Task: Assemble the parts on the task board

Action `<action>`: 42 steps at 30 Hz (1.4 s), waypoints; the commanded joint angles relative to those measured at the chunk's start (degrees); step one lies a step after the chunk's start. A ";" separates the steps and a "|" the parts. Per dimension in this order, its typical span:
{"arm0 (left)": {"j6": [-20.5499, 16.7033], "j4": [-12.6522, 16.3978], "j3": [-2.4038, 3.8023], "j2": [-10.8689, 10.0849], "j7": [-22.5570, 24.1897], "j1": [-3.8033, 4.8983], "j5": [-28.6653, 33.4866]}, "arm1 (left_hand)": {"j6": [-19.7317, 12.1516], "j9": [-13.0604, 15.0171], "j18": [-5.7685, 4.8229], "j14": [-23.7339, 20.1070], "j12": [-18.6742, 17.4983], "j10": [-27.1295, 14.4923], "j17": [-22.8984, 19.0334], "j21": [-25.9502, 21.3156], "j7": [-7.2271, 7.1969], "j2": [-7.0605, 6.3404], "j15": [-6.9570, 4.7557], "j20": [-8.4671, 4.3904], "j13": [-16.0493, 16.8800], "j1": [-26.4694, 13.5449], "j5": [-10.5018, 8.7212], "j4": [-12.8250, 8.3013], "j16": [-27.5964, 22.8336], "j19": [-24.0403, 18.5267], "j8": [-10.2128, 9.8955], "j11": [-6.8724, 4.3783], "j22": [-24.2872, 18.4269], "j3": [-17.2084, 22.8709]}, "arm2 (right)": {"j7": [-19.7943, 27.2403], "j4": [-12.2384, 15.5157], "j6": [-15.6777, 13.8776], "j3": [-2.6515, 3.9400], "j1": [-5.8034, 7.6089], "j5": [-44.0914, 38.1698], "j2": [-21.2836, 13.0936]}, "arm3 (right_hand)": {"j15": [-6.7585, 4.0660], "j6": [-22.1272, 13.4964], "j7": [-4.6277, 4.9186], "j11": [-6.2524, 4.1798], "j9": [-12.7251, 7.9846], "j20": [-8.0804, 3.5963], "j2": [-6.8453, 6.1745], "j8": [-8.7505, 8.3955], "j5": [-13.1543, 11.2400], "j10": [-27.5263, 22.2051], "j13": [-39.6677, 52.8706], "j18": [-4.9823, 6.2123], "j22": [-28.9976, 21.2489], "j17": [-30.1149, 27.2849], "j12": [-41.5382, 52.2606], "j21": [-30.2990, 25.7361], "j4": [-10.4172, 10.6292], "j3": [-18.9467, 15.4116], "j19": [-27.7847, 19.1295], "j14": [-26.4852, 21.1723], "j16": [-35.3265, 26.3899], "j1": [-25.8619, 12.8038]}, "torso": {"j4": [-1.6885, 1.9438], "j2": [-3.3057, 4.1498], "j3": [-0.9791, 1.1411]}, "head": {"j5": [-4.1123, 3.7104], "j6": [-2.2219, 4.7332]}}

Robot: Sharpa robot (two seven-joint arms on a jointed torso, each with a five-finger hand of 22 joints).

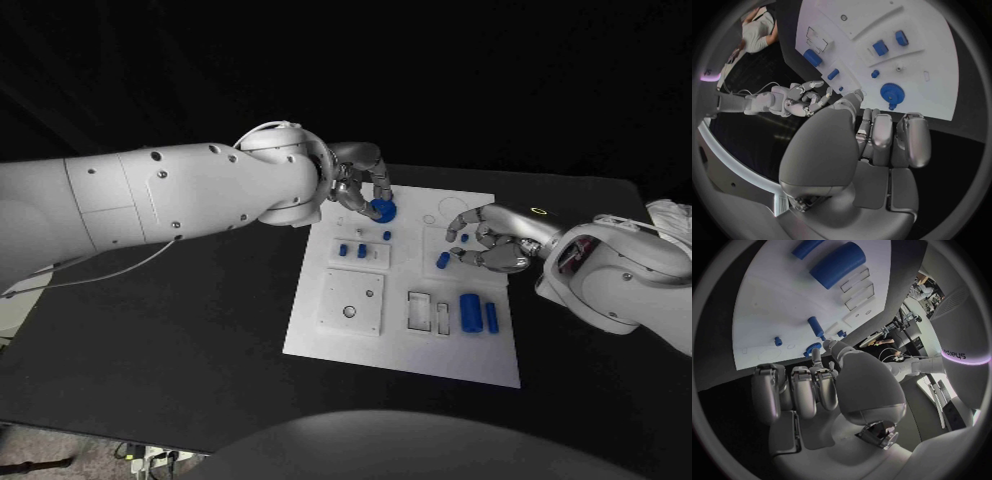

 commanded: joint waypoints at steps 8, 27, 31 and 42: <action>-8.86 -3.56 -0.22 3.67 14.11 -2.99 -23.26 | 3.87 -10.62 -0.84 3.70 -7.86 7.91 -6.28 2.57 -2.68 -0.65 -2.91 -2.76 -16.80 2.82 2.53 -0.56 -2.62 2.90 -0.99 -2.70 11.60 -0.50 | 9.63 2.12 -12.05 -0.03 -0.38 2.06 -2.65 | -0.81 0.96 -0.54 -0.94 -0.45 -0.58 -0.18 0.36 -2.92 5.96 15.06 -2.22 14.60 15.09 0.01 4.97 0.82 -1.77 5.26 5.98 0.20 -0.77 | -0.34 0.79 -0.23 | -0.83 0.00; -2.37 -6.60 -0.20 5.94 9.67 -3.94 -26.21 | 10.89 -15.27 -0.85 3.41 -8.93 14.55 -8.44 2.30 -2.69 -1.44 -2.40 -2.26 -25.19 -1.17 3.39 0.14 -1.56 3.01 0.73 -2.23 11.77 -0.82 | 13.46 2.56 -15.31 -0.03 -0.43 4.76 -4.12 | -1.01 1.15 -0.64 -1.09 -0.75 -0.83 -0.19 0.41 -0.20 5.96 15.06 -2.52 15.00 15.09 0.01 5.92 1.21 -2.07 6.11 5.98 0.20 -0.34 | -0.79 0.75 -0.16 | -0.90 0.00; -1.64 -6.90 -0.20 5.90 9.17 -4.29 -26.27 | 10.69 -15.57 -0.83 3.25 -8.38 15.13 -8.85 2.14 -3.61 -1.47 -2.19 -2.11 -25.21 -2.71 2.80 0.60 -1.48 2.96 0.56 -2.07 11.76 -2.08 | 13.56 2.16 -15.11 -0.03 -0.54 5.01 -4.14 | -1.00 1.14 -0.64 -1.08 -0.76 -0.84 -0.19 0.41 -0.26 5.96 15.06 -2.53 15.01 15.09 0.01 5.94 1.31 -2.12 6.12 5.98 0.20 -0.43 | -0.69 0.74 -0.17 | -1.21 0.00; -2.33 -7.89 -0.20 5.92 9.33 -5.05 -26.81 | 8.67 -16.48 -0.69 2.46 -6.73 15.17 -10.26 1.46 -5.30 -1.09 -2.04 -1.91 -24.41 -3.20 3.33 0.12 -1.70 2.65 -0.53 -1.84 11.63 -3.45 | 13.27 1.22 -14.32 -0.04 -0.95 5.14 -3.89 | -1.00 1.35 -0.69 -1.10 -0.90 -0.84 0.12 0.46 1.40 5.96 15.06 -2.49 14.96 15.09 0.01 5.83 1.59 -1.97 6.02 5.98 0.20 -0.20 | -0.58 0.81 -0.13 | -0.96 0.00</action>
